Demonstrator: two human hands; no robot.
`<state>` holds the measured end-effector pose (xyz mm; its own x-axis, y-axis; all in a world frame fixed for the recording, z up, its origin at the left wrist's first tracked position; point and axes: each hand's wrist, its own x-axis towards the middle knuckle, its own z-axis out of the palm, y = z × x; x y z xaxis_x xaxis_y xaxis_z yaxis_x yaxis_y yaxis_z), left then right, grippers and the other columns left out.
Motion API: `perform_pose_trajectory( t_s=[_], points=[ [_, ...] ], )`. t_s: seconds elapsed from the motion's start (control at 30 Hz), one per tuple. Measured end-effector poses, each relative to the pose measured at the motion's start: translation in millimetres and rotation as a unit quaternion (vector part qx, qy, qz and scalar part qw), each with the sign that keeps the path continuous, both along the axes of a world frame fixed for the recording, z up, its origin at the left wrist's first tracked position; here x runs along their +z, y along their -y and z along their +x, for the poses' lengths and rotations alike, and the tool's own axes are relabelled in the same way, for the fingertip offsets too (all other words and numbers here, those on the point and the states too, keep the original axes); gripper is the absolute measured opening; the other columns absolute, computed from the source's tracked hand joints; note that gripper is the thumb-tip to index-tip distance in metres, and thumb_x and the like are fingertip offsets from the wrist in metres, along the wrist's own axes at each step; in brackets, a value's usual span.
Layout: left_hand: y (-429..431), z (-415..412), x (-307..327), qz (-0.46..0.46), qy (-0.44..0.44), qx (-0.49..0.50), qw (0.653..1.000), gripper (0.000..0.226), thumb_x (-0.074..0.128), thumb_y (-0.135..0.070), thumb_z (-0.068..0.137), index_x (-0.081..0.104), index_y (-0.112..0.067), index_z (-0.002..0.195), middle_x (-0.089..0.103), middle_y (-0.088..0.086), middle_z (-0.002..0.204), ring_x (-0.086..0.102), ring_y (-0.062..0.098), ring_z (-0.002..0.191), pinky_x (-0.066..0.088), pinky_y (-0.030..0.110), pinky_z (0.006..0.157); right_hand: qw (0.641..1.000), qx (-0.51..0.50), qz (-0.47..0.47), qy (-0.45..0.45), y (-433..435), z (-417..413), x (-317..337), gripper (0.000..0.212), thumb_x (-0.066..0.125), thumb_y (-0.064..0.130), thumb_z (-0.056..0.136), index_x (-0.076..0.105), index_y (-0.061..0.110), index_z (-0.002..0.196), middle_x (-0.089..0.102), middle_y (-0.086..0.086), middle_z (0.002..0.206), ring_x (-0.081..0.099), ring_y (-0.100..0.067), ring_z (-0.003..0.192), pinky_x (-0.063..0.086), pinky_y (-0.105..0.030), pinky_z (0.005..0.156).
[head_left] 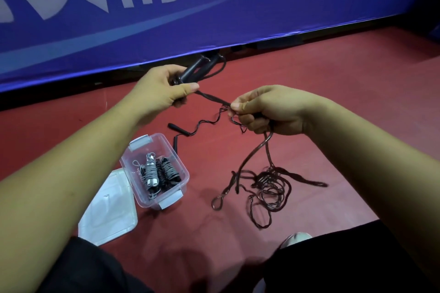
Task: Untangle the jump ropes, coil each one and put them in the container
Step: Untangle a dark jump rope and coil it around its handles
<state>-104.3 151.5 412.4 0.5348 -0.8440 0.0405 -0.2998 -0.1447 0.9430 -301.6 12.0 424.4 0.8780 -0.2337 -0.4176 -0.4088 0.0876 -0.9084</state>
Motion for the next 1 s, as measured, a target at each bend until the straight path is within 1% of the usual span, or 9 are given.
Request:
perform_pose_trajectory(
  t_s=[0.2, 0.27, 0.33, 0.5, 0.63, 0.73, 0.8, 0.87, 1.0],
  points=[
    [-7, 35, -13, 0.071, 0.231, 0.069, 0.968, 0.03, 0.077, -0.029, 0.084, 0.063, -0.02, 0.109, 0.063, -0.001, 0.078, 0.057, 0.012, 0.064, 0.043, 0.023, 0.062, 0.993, -0.07, 0.092, -0.03, -5, 0, 1, 0.019, 0.045, 0.015, 0.101, 0.059, 0.009, 0.089, 0.028, 0.008, 0.054, 0.024, -0.004, 0.042, 0.02, -0.015, 0.039],
    [-8, 38, -19, 0.099, 0.28, 0.049, 0.954, 0.037, 0.078, -0.029, 0.083, 0.062, -0.018, 0.115, 0.063, 0.001, 0.089, 0.056, 0.018, 0.077, 0.04, 0.02, 0.064, 0.995, -0.073, 0.063, -0.004, -7, 3, 5, 0.021, 0.045, 0.015, 0.101, 0.059, 0.008, 0.086, 0.022, 0.008, 0.053, 0.018, -0.005, 0.041, 0.014, -0.018, 0.038],
    [-5, 34, -26, 0.114, 0.302, 0.026, 0.946, 0.04, 0.081, -0.029, 0.079, 0.062, -0.016, 0.112, 0.062, 0.004, 0.094, 0.057, 0.023, 0.087, 0.039, 0.028, 0.067, 0.996, -0.075, 0.036, 0.026, -7, 5, 13, 0.022, 0.046, 0.014, 0.099, 0.06, 0.005, 0.085, 0.022, 0.007, 0.053, 0.016, -0.007, 0.042, 0.012, -0.019, 0.038],
    [-2, 8, -38, 0.213, 0.35, -0.044, 0.911, 0.044, 0.081, -0.055, 0.068, 0.064, -0.018, 0.085, 0.06, -0.002, 0.069, 0.058, 0.024, 0.072, 0.034, 0.031, 0.057, 0.99, -0.076, -0.064, 0.097, -7, 2, 22, 0.019, 0.054, 0.008, 0.096, 0.065, -0.003, 0.085, 0.023, 0.001, 0.054, 0.017, -0.011, 0.045, 0.017, -0.02, 0.041],
    [-3, -18, -38, 0.232, 0.305, -0.106, 0.917, 0.055, 0.073, -0.068, 0.068, 0.055, -0.017, 0.065, 0.05, -0.005, 0.054, 0.045, 0.015, 0.052, 0.03, 0.03, 0.051, 0.965, -0.102, -0.2, 0.135, 1, 1, 26, 0.021, 0.061, 0.012, 0.096, 0.067, -0.002, 0.082, 0.031, -0.001, 0.05, 0.025, -0.013, 0.042, 0.023, -0.021, 0.041],
    [-3, -19, -28, 0.224, 0.276, -0.148, 0.923, 0.045, 0.074, -0.057, 0.077, 0.056, -0.016, 0.069, 0.052, -0.004, 0.05, 0.049, 0.013, 0.047, 0.036, 0.026, 0.049, 0.924, -0.127, -0.341, 0.117, 13, -4, 30, 0.025, 0.062, 0.021, 0.098, 0.07, 0.005, 0.08, 0.039, -0.003, 0.052, 0.033, -0.012, 0.041, 0.029, -0.021, 0.042],
    [-6, -18, -21, 0.226, 0.268, -0.194, 0.916, 0.035, 0.074, -0.047, 0.081, 0.06, -0.016, 0.076, 0.055, -0.002, 0.051, 0.052, 0.012, 0.045, 0.039, 0.023, 0.048, 0.882, -0.104, -0.451, 0.093, 20, -4, 27, 0.026, 0.062, 0.025, 0.098, 0.07, 0.014, 0.077, 0.049, 0.007, 0.05, 0.04, -0.005, 0.041, 0.036, -0.018, 0.045],
    [-9, -20, -15, 0.231, 0.251, -0.255, 0.905, 0.027, 0.073, -0.041, 0.085, 0.062, -0.018, 0.081, 0.062, 0.001, 0.055, 0.06, 0.013, 0.047, 0.045, 0.023, 0.051, 0.855, -0.074, -0.508, 0.079, 24, -2, 22, 0.023, 0.062, 0.026, 0.098, 0.071, 0.017, 0.079, 0.058, 0.014, 0.054, 0.05, 0.0, 0.05, 0.039, -0.017, 0.052],
    [-13, -30, -3, 0.201, 0.144, -0.336, 0.909, 0.008, 0.069, -0.023, 0.091, 0.065, -0.017, 0.089, 0.073, -0.003, 0.073, 0.072, 0.013, 0.066, 0.054, 0.025, 0.063, 0.832, -0.044, -0.551, 0.052, 33, 4, 9, 0.023, 0.062, 0.029, 0.098, 0.074, 0.014, 0.084, 0.066, -0.001, 0.072, 0.059, -0.016, 0.067, 0.042, -0.027, 0.063]
  ],
)
